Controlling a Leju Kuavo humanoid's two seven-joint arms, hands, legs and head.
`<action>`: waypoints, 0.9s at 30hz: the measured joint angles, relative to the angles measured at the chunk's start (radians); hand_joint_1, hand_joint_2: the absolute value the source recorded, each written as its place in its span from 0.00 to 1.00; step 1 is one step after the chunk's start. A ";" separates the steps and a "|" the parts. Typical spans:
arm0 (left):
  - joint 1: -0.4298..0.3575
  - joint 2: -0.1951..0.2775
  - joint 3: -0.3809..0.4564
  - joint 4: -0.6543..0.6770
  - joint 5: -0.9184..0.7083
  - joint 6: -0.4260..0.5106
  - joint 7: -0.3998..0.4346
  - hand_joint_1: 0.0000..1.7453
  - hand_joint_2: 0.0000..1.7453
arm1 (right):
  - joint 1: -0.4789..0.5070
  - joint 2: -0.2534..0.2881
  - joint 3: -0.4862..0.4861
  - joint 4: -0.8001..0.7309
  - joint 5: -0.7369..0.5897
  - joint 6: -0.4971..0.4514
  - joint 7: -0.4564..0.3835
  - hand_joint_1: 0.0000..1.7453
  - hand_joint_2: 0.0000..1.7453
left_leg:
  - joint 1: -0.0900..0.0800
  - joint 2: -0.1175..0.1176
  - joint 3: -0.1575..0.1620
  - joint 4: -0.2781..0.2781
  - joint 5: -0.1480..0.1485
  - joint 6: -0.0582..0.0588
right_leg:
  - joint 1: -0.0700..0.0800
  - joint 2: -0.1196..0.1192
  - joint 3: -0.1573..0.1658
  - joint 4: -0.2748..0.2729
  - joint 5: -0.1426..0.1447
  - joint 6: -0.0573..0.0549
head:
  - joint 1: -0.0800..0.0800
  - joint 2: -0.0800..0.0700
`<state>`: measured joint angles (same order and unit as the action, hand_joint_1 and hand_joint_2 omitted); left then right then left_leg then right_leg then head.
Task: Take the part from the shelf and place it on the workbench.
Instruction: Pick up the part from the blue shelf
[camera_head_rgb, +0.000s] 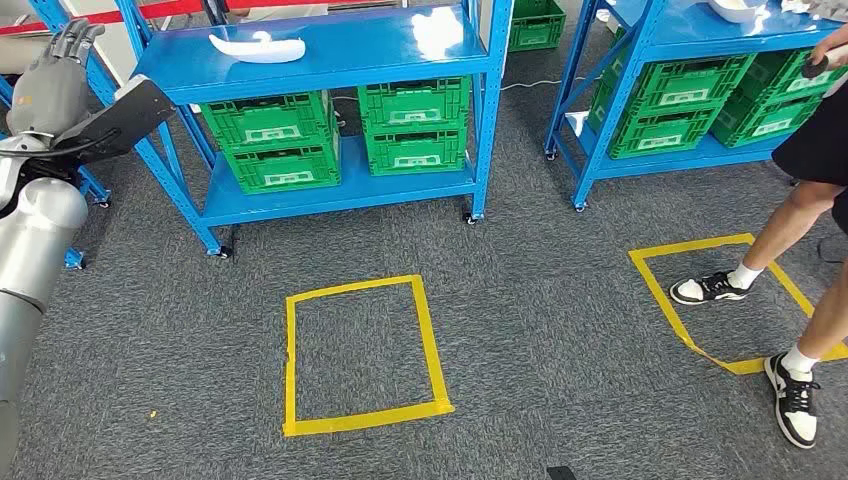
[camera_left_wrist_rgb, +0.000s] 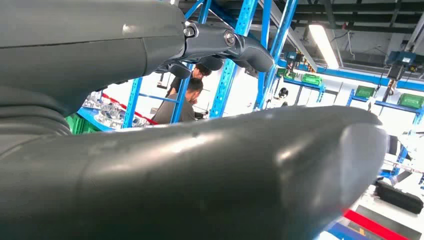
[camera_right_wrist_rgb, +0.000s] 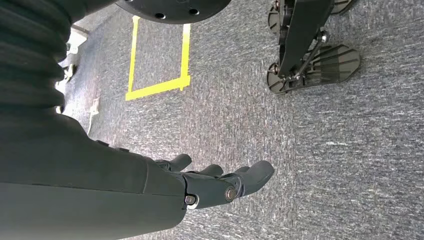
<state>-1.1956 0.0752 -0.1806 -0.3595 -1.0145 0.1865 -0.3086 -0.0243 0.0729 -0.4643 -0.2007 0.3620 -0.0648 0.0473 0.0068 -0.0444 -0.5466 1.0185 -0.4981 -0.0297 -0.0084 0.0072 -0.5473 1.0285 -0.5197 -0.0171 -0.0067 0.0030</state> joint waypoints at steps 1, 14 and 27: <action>0.000 0.000 -0.002 0.001 0.000 0.000 0.000 0.00 0.00 | 0.000 0.000 0.000 0.000 0.000 0.000 0.000 0.00 1.00 | 0.000 0.000 0.000 0.000 0.000 0.000 | 0.000 0.000 0.000 0.000 0.000 0.000 | 0.000 0.000; -0.008 0.003 -0.015 0.015 0.001 0.000 0.000 0.00 0.00 | 0.000 0.000 -0.005 0.000 0.000 0.000 0.000 0.00 1.00 | 0.000 0.000 0.000 0.000 0.000 0.000 | 0.000 0.000 0.000 0.000 0.000 0.000 | 0.000 0.000; -0.008 0.004 -0.029 0.017 0.002 0.000 0.000 0.00 0.00 | 0.000 0.000 -0.005 0.000 0.000 0.000 0.000 0.00 1.00 | 0.000 0.000 0.000 0.000 0.000 0.000 | 0.000 0.000 0.000 0.000 0.000 0.000 | 0.000 0.000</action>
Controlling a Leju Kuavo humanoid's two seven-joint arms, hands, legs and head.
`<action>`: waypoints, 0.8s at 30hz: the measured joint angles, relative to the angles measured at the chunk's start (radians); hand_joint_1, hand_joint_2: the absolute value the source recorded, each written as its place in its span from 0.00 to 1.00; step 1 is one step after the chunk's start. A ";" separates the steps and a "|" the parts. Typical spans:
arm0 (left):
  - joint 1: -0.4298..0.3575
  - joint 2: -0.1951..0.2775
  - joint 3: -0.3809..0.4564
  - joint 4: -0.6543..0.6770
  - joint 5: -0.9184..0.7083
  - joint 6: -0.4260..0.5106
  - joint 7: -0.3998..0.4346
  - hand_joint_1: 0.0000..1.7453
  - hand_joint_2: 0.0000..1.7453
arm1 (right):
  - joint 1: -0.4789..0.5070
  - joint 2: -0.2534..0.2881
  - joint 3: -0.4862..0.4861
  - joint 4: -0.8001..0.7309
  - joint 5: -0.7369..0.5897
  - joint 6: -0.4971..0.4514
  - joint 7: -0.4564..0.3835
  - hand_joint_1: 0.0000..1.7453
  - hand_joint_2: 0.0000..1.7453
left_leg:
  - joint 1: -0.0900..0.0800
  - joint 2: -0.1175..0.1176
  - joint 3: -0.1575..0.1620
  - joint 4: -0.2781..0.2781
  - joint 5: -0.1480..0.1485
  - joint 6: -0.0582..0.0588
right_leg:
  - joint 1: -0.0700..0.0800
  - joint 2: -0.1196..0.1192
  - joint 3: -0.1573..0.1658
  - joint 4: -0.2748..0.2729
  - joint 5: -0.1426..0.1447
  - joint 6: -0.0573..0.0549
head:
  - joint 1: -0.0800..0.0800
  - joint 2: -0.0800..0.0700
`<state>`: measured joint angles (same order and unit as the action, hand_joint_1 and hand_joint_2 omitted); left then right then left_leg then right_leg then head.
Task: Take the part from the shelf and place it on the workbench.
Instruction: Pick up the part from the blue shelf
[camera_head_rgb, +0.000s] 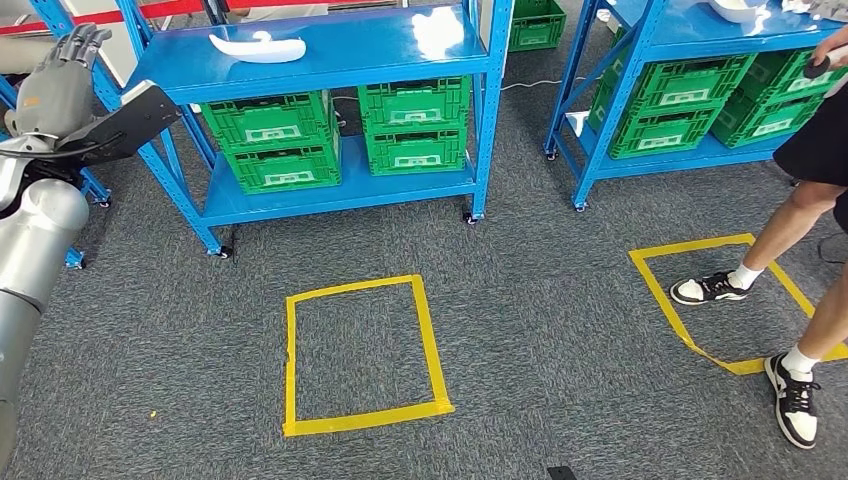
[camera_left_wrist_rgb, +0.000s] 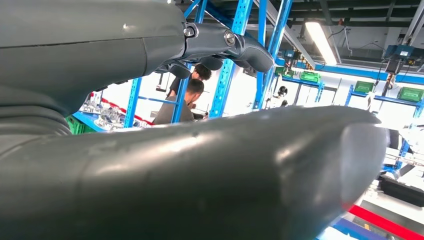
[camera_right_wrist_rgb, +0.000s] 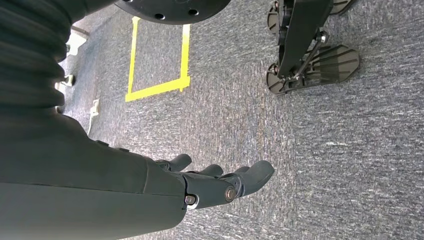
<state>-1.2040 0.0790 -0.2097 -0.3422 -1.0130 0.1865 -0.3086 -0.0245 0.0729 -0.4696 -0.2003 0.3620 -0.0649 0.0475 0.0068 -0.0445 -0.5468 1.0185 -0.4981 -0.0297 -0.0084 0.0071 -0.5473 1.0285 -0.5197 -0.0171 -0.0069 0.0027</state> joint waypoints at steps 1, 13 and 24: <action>0.000 0.000 0.000 0.000 0.000 0.000 0.000 0.00 0.00 | 0.000 0.000 0.000 0.000 0.000 0.000 0.000 0.00 1.00 | 0.000 0.000 0.000 0.000 0.000 0.000 | 0.000 0.000 0.000 0.000 0.000 0.000 | 0.000 0.000; -0.001 0.004 -0.002 0.002 0.007 -0.030 0.000 0.00 0.00 | -0.002 0.002 0.000 0.001 0.004 0.000 0.003 0.00 1.00 | -0.006 0.001 -0.006 0.003 -0.003 0.019 | -0.007 0.000 0.002 -0.004 0.008 0.009 | 0.000 0.000; 0.026 0.025 -0.013 0.000 0.037 -0.042 -0.005 0.00 0.00 | -0.003 0.002 0.000 0.007 0.018 0.002 0.015 0.00 1.00 | 0.022 0.002 0.057 -0.039 -0.026 0.019 | -0.029 -0.003 -0.193 0.183 0.024 0.059 | 0.006 0.000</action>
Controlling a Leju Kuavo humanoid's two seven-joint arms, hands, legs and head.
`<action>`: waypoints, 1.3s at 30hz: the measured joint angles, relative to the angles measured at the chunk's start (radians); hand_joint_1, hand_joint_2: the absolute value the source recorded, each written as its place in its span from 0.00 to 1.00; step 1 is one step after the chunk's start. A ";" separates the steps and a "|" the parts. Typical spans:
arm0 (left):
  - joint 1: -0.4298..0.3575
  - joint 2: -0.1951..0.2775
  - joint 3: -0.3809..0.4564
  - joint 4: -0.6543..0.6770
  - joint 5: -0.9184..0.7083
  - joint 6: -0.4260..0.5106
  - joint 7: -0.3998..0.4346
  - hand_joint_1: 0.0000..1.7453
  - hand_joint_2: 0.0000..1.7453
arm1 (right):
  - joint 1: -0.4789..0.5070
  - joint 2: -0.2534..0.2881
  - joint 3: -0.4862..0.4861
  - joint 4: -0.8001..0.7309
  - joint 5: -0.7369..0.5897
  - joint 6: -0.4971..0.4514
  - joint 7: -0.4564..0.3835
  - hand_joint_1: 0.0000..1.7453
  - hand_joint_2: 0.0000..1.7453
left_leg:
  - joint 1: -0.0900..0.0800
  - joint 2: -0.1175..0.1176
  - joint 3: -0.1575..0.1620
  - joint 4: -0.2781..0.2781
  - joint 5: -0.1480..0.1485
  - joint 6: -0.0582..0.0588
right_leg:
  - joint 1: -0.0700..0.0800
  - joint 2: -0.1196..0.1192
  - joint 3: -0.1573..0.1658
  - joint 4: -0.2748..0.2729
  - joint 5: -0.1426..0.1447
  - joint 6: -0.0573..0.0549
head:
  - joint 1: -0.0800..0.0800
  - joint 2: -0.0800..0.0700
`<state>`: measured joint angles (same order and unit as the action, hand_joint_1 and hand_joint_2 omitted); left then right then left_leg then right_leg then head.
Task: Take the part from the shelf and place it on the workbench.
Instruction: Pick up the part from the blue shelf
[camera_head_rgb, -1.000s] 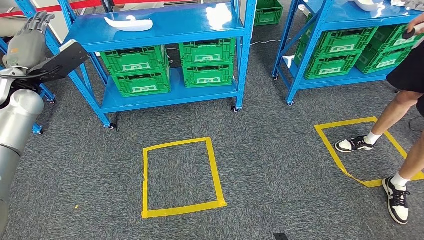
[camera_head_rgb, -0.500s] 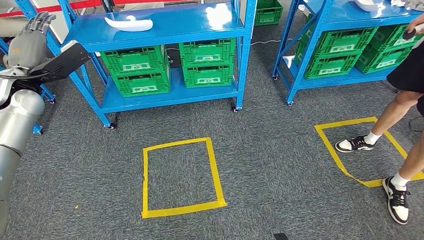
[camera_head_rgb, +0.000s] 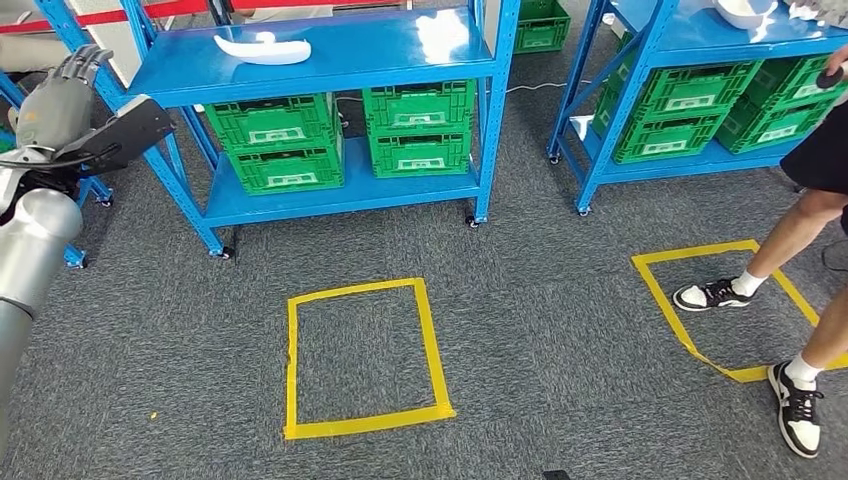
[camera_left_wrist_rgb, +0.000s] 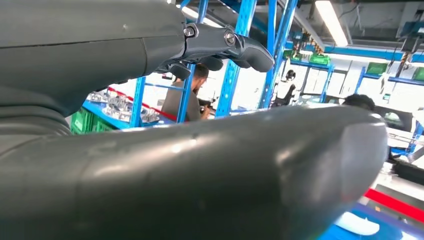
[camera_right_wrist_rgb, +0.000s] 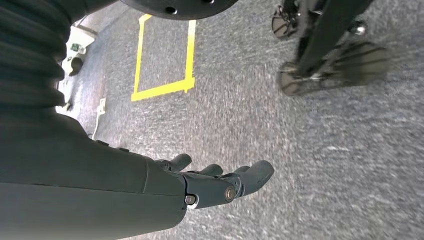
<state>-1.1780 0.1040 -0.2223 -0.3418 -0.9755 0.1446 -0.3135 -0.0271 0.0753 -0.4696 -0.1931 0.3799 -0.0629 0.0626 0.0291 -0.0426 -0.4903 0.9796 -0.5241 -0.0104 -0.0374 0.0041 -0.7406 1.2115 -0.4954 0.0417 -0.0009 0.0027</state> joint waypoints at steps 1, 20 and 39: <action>0.002 0.001 -0.002 0.000 0.003 0.000 0.001 0.00 0.00 | 0.002 0.002 0.000 0.002 0.001 0.000 0.000 0.00 1.00 | 0.005 -0.001 0.008 0.005 -0.012 -0.010 | -0.007 -0.001 0.016 -0.066 0.045 0.009 | 0.001 0.000; 0.029 0.031 -0.018 -0.003 0.009 -0.002 0.002 0.00 0.00 | 0.006 0.012 0.000 0.015 0.005 -0.003 0.000 0.00 1.00 | -0.044 0.040 -0.247 0.029 0.194 0.009 | 0.016 0.003 0.352 -0.221 -0.127 -0.047 | -0.012 0.000; 0.027 0.016 -0.028 -0.022 0.023 -0.012 -0.010 0.00 0.00 | 0.006 -0.001 -0.002 0.019 0.001 0.008 -0.004 0.00 0.00 | -0.058 0.002 0.065 0.140 -0.050 0.018 | 0.068 0.027 0.029 -0.200 0.143 -0.107 | -0.011 0.001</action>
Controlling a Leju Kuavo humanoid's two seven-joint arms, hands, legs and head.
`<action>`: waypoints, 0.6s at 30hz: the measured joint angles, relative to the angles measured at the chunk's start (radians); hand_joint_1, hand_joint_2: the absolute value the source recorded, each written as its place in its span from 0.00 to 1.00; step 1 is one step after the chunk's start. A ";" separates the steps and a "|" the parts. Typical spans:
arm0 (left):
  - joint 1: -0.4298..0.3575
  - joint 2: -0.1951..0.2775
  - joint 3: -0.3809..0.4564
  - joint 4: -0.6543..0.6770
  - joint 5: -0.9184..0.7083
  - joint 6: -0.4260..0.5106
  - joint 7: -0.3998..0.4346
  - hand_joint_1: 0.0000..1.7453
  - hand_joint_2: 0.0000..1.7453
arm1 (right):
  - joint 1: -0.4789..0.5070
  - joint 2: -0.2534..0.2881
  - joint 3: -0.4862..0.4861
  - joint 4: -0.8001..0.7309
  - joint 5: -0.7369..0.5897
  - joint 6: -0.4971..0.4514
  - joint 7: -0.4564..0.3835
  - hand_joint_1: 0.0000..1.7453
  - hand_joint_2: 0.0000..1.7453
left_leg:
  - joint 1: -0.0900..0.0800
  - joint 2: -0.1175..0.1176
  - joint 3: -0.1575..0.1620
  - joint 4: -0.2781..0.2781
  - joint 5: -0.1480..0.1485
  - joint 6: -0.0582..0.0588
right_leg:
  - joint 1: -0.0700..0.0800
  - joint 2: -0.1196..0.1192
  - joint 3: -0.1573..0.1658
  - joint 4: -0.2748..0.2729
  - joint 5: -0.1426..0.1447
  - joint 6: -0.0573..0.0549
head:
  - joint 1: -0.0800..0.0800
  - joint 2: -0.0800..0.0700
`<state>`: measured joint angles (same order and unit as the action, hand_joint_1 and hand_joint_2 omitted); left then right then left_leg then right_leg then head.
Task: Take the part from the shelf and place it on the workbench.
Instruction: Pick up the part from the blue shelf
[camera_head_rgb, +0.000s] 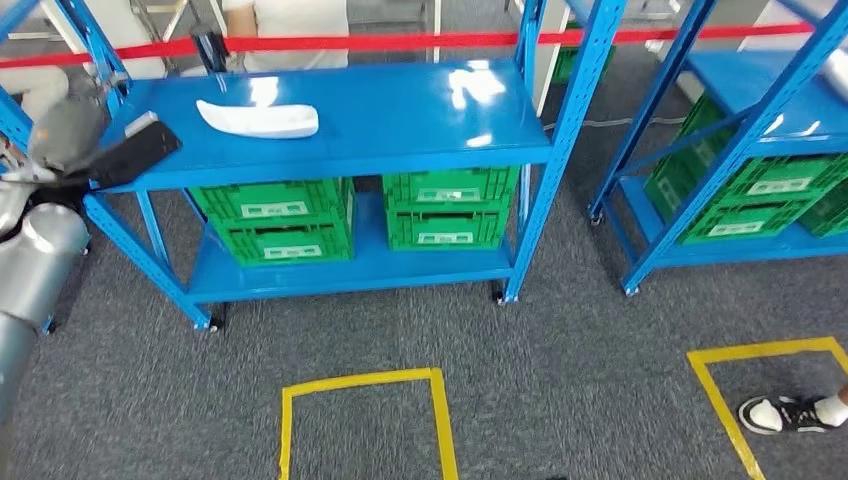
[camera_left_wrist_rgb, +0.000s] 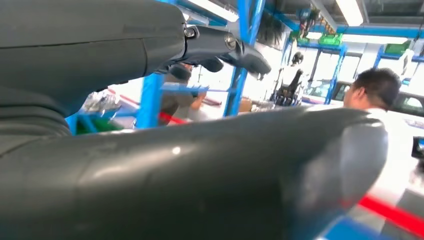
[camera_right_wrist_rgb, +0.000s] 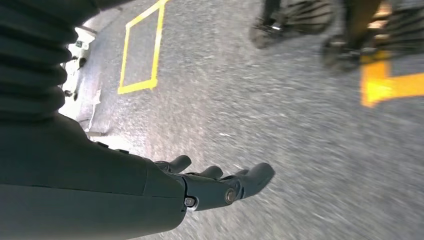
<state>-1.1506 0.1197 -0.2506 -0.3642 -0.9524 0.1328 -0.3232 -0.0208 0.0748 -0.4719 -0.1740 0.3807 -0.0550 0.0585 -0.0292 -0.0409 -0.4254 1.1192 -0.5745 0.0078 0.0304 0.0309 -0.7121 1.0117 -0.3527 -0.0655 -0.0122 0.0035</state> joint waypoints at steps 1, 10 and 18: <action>-0.002 0.001 -0.001 -0.002 0.000 0.001 -0.002 0.00 0.00 | -0.003 0.000 0.000 0.000 0.001 -0.002 0.000 0.00 0.00 | 0.001 0.011 -0.052 0.075 0.014 -0.009 | -0.006 -0.002 0.026 -0.003 -0.017 -0.003 | 0.000 0.000; 0.024 0.009 -0.004 0.013 0.001 -0.005 -0.009 0.00 0.00 | 0.002 0.002 0.000 0.002 0.004 -0.002 0.004 0.00 0.00 | 0.024 0.042 -0.317 -0.081 0.145 -0.039 | -0.042 0.000 0.289 -0.030 -0.220 0.026 | -0.015 0.000; 0.025 -0.001 -0.011 0.005 0.070 -0.065 -0.059 0.00 0.00 | -0.010 -0.001 -0.005 0.002 0.005 -0.001 0.003 0.00 0.00 | 0.032 0.034 -0.228 -0.116 0.210 0.003 | -0.028 -0.025 0.161 0.261 -0.272 0.063 | 0.001 0.000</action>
<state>-1.1259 0.1190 -0.2612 -0.3595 -0.8819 0.0678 -0.3825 -0.0306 0.0736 -0.4767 -0.1717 0.3858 -0.0562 0.0620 0.0028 -0.0071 -0.6531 1.0029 -0.3646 0.0110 0.0020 0.0059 -0.5508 1.2731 -0.6244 -0.0022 -0.0108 0.0038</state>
